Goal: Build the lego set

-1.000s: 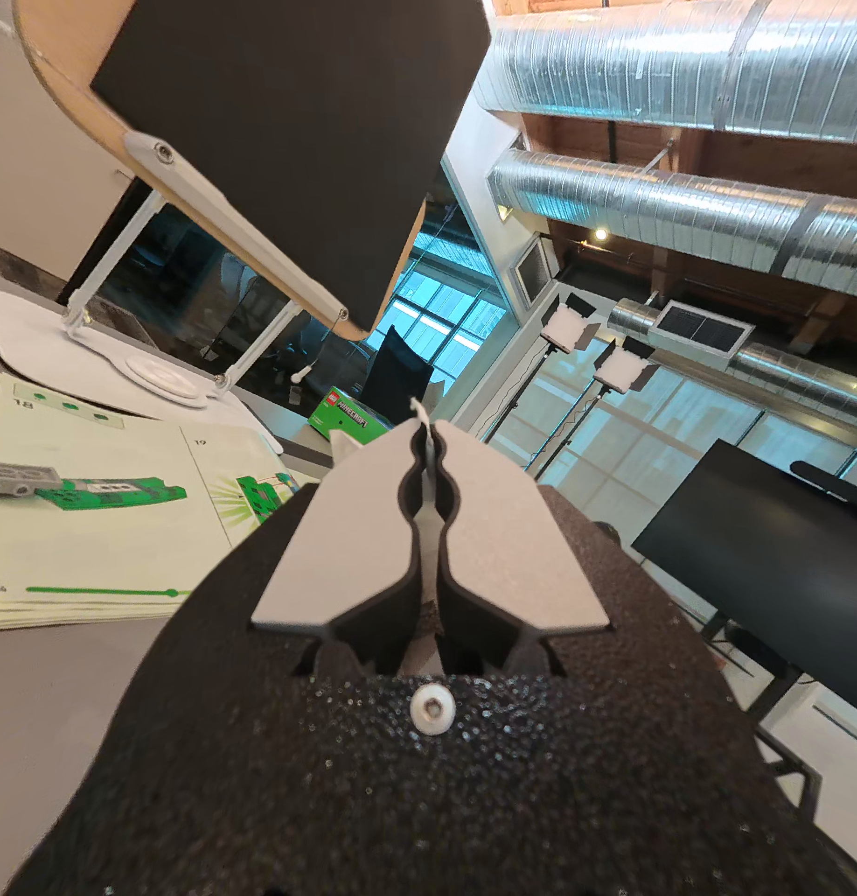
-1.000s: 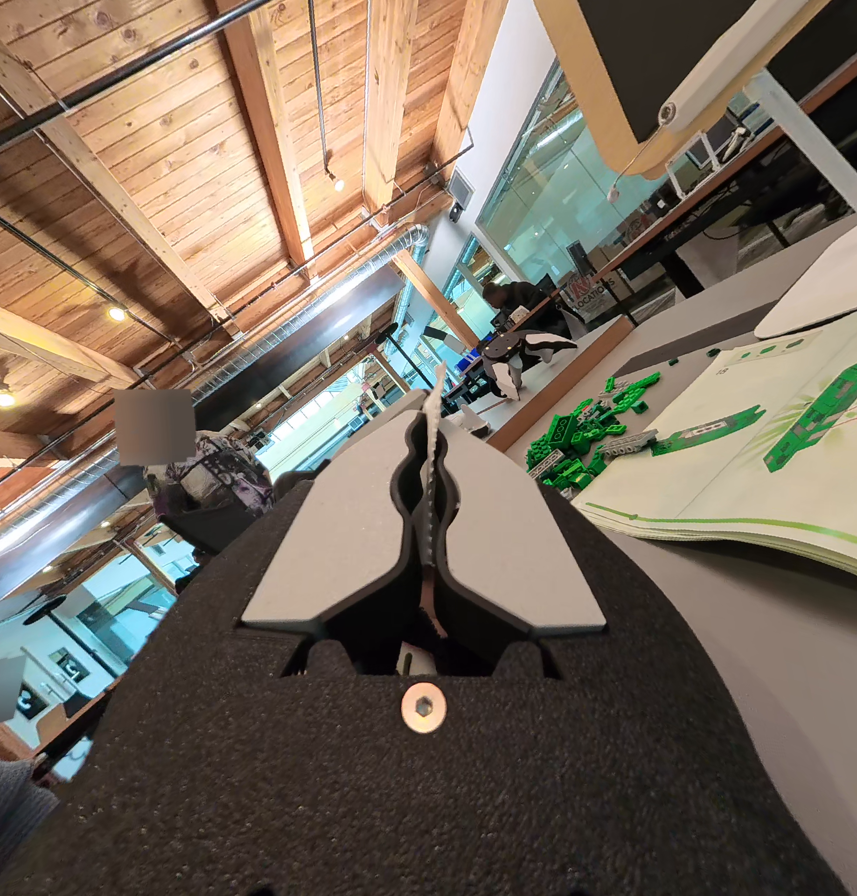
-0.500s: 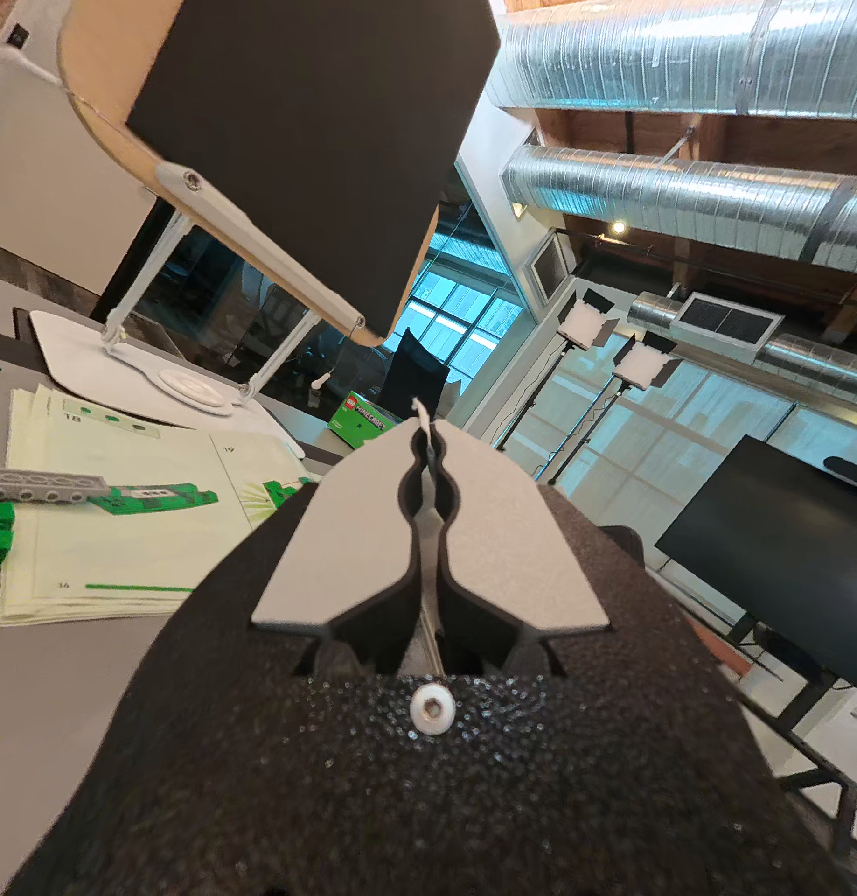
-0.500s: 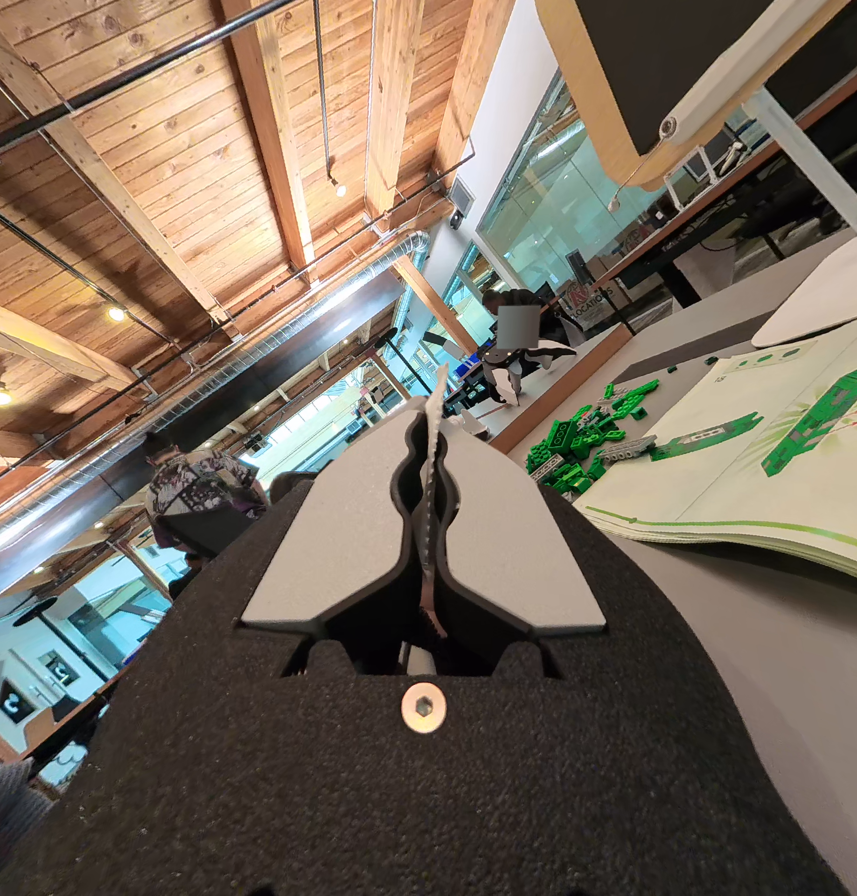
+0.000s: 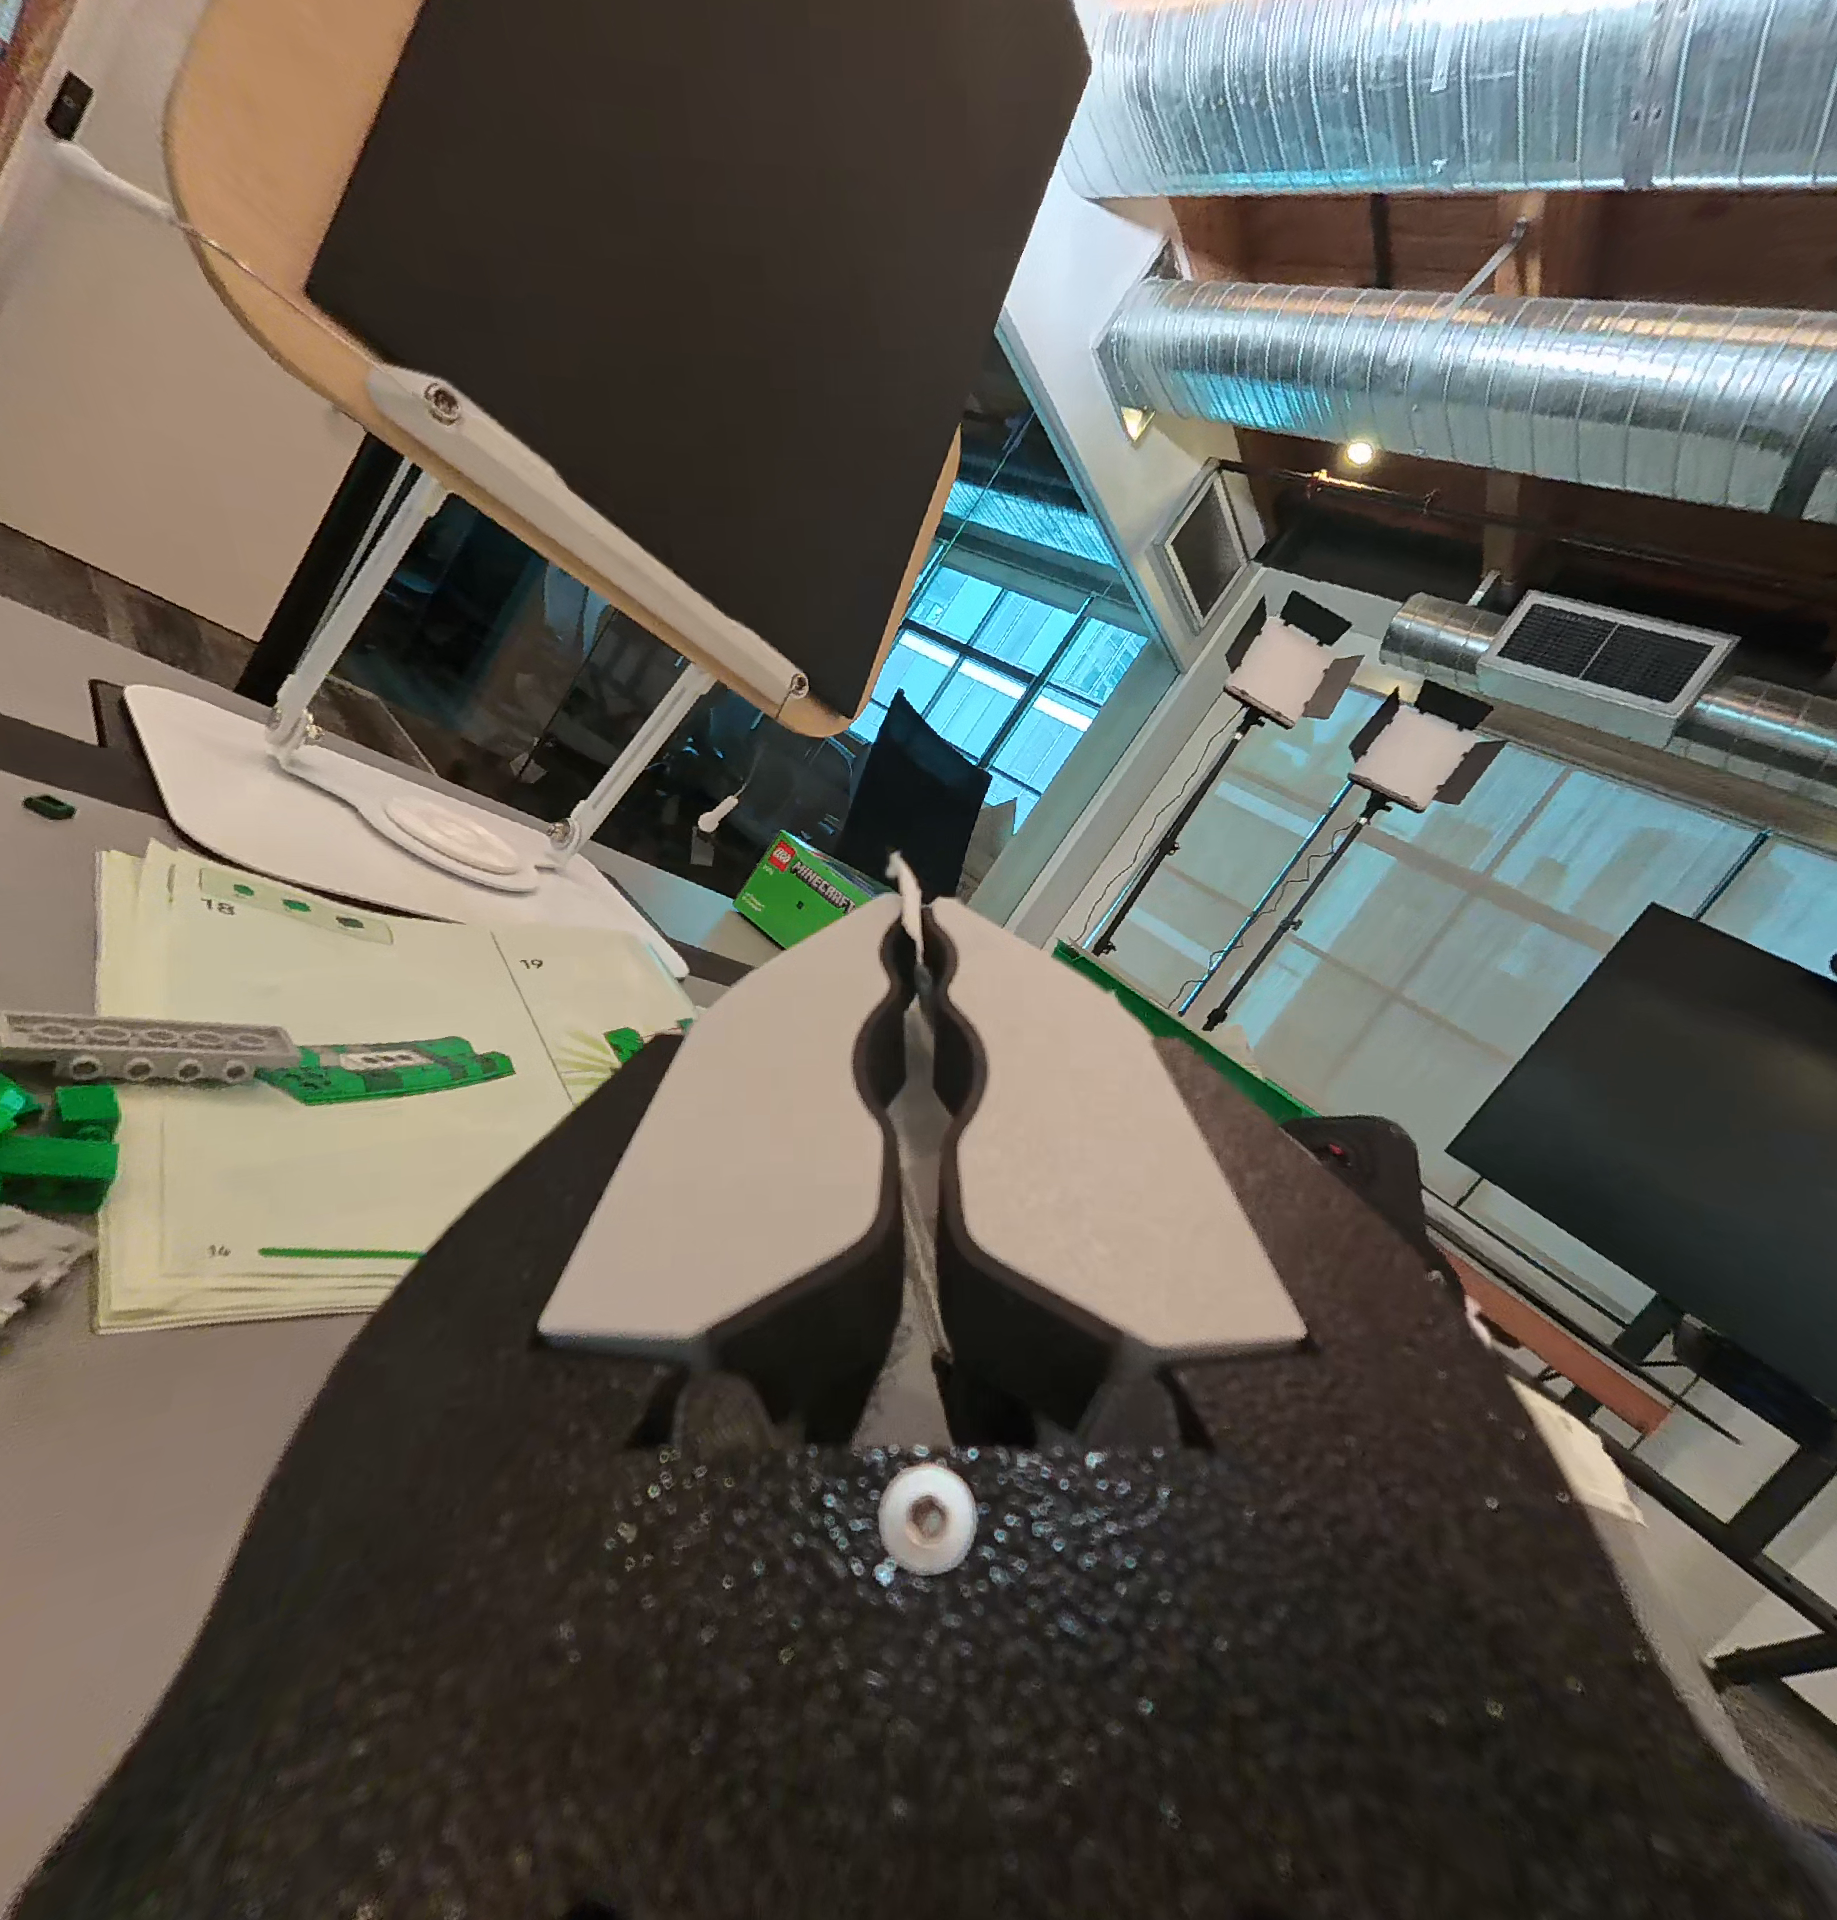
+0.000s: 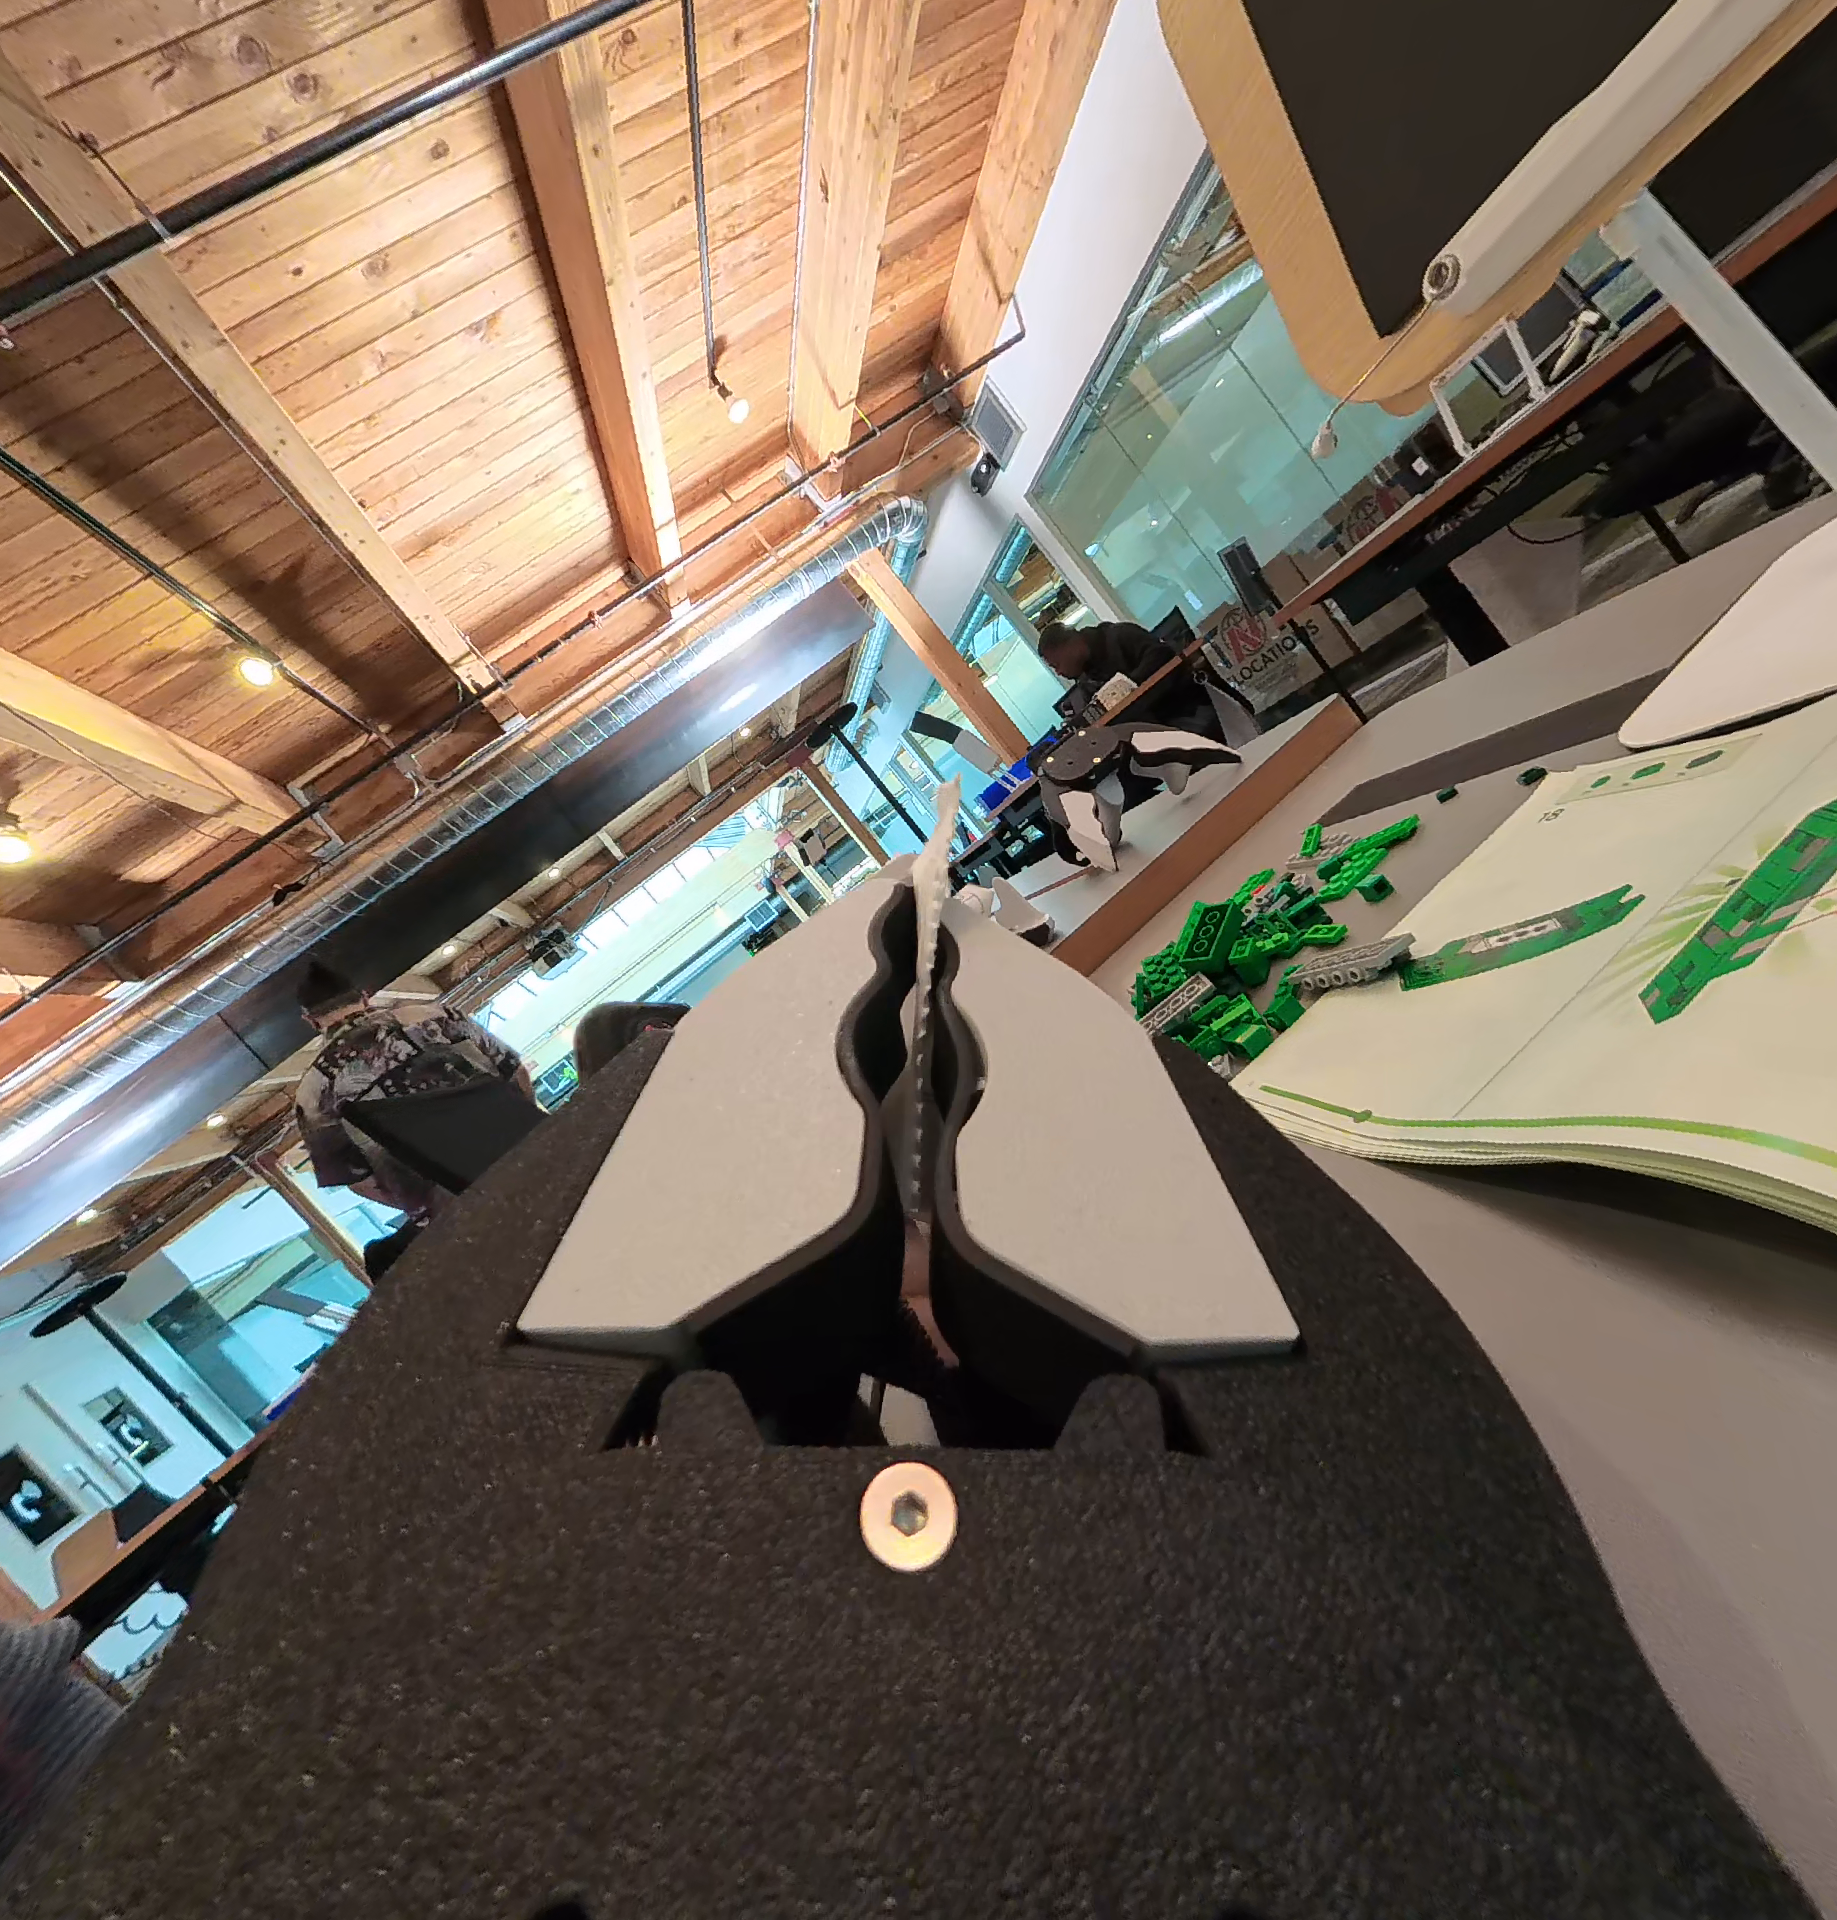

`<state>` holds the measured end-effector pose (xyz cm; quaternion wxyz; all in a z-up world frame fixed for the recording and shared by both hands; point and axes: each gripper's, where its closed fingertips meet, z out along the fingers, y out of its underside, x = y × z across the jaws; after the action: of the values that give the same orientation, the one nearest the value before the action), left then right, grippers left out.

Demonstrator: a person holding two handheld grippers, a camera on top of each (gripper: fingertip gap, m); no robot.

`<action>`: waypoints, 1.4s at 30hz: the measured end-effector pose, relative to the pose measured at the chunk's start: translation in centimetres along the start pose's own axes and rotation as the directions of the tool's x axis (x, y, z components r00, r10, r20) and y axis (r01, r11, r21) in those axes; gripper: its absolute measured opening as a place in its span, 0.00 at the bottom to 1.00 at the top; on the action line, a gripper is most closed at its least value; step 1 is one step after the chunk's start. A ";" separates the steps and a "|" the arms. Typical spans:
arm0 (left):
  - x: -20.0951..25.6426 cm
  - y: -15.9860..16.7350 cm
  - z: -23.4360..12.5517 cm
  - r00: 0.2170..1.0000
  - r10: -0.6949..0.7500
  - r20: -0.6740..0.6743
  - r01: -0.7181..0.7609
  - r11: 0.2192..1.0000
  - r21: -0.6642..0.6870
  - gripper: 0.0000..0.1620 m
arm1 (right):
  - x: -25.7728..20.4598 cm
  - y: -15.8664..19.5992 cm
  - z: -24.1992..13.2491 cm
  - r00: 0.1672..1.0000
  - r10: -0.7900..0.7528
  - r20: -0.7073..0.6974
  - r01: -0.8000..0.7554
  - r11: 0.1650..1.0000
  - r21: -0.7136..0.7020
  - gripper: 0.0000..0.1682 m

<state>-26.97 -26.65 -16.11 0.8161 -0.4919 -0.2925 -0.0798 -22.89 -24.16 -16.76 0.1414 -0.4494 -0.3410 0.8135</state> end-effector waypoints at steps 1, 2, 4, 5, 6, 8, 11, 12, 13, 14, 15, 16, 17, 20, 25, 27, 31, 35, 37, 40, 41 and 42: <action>0.0 0.0 0.0 1.000 0.005 0.004 -0.005 1.000 0.003 0.00 | 0.0 0.0 0.0 1.000 0.000 0.001 0.000 1.000 0.000 0.00; -0.2 0.0 -0.1 1.000 -0.003 0.009 0.003 1.000 0.005 0.00 | 0.0 0.0 0.0 1.000 -0.001 0.001 0.001 1.000 0.000 0.00; -0.5 0.2 -0.1 1.000 -0.022 0.019 0.022 1.000 0.009 0.00 | 0.1 0.0 0.0 1.000 0.003 -0.004 -0.003 1.000 0.000 0.00; -0.5 0.2 -0.1 1.000 -0.022 0.020 0.021 1.000 0.008 0.00 | 0.1 0.0 0.0 1.000 0.004 -0.002 -0.004 1.000 0.000 0.00; -0.5 0.2 -0.1 1.000 -0.013 0.024 0.013 1.000 0.007 0.00 | 0.1 0.0 0.0 1.000 0.007 -0.004 -0.007 1.000 0.000 0.00; -0.4 0.0 -0.1 1.000 -0.005 0.025 0.004 1.000 0.009 0.00 | 0.0 0.0 -0.1 1.000 0.010 -0.002 -0.010 1.000 0.002 0.00; -0.5 0.0 -0.2 0.999 -0.028 0.028 0.028 1.000 0.012 0.00 | 0.0 0.0 -0.1 1.000 0.012 -0.002 -0.012 1.000 0.003 0.00; -0.5 0.0 -0.2 0.999 -0.026 0.030 0.025 1.000 0.012 0.00 | 0.0 0.0 -0.1 1.000 0.012 -0.002 -0.012 1.000 0.003 0.00; -0.5 -0.1 -0.2 0.999 -0.025 0.032 0.024 1.000 0.012 0.00 | 0.0 0.0 -0.1 1.000 0.011 -0.003 -0.011 1.000 0.005 0.00; -0.5 -0.1 -0.2 0.999 -0.030 0.033 0.030 0.999 0.014 0.00 | 0.0 0.0 -0.1 1.000 0.011 -0.003 -0.011 1.000 0.005 0.00; -0.6 0.0 -0.2 0.999 -0.039 0.037 0.039 0.999 0.016 0.00 | 0.0 0.0 -0.1 1.000 0.009 -0.004 -0.009 1.000 0.003 0.00; -0.7 -0.1 -0.2 0.998 -0.049 0.040 0.048 0.999 0.020 0.00 | 0.0 0.0 -0.1 1.000 0.004 -0.006 -0.004 1.000 0.003 0.00; -0.8 -0.2 -0.3 0.997 -0.061 0.040 0.060 0.998 0.027 0.00 | 0.0 0.0 -0.1 1.000 0.004 -0.005 -0.004 1.000 0.002 0.00; -0.9 -0.5 -0.4 0.997 -0.066 0.040 0.064 0.997 0.036 0.00 | -0.1 0.2 0.0 1.000 -0.013 -0.005 0.013 1.000 -0.004 0.00; -0.7 -0.8 -0.6 0.998 -0.052 0.041 0.051 0.998 0.038 0.00 | -0.3 0.3 0.0 1.000 -0.019 -0.002 0.019 1.000 -0.003 0.00; -0.8 -0.8 -0.6 0.997 -0.075 0.034 0.074 0.996 0.047 0.00 | -0.4 0.4 0.1 1.000 -0.002 0.000 0.002 1.000 0.006 0.00; 0.4 -1.2 0.0 0.991 -0.088 -0.103 0.088 0.996 -0.004 0.00 | -0.8 -0.1 0.0 0.999 0.032 0.037 -0.033 0.999 0.030 0.00; 1.5 -2.2 0.0 0.987 0.030 -0.160 -0.046 0.994 -0.099 0.17 | -1.2 -0.8 0.3 0.999 0.030 0.043 -0.032 0.999 0.038 0.00; 1.4 -2.5 -0.5 0.968 0.210 -0.134 -0.231 0.959 -0.165 0.26 | -1.0 -1.3 0.3 0.998 0.049 0.027 -0.050 0.998 0.042 0.00; 1.9 -2.1 -1.9 0.823 0.543 -0.164 -0.567 0.780 -0.263 0.30 | -0.8 -2.0 0.6 0.995 0.095 0.014 -0.096 0.994 0.049 0.00; 2.1 -1.5 -2.5 0.725 0.659 -0.203 -0.687 0.667 -0.289 0.30 | -0.8 -2.0 0.8 0.994 0.107 0.003 -0.107 0.993 0.043 0.00; 2.2 -0.8 -3.1 0.596 0.763 -0.248 -0.796 0.523 -0.305 0.30 | -1.0 -2.1 1.1 0.991 0.130 0.002 -0.130 0.990 0.049 0.00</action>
<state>-24.25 -29.35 -15.37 0.6626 -0.7165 0.0148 0.2176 -23.40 -23.63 -14.30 0.0992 -0.4678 -0.2906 0.8288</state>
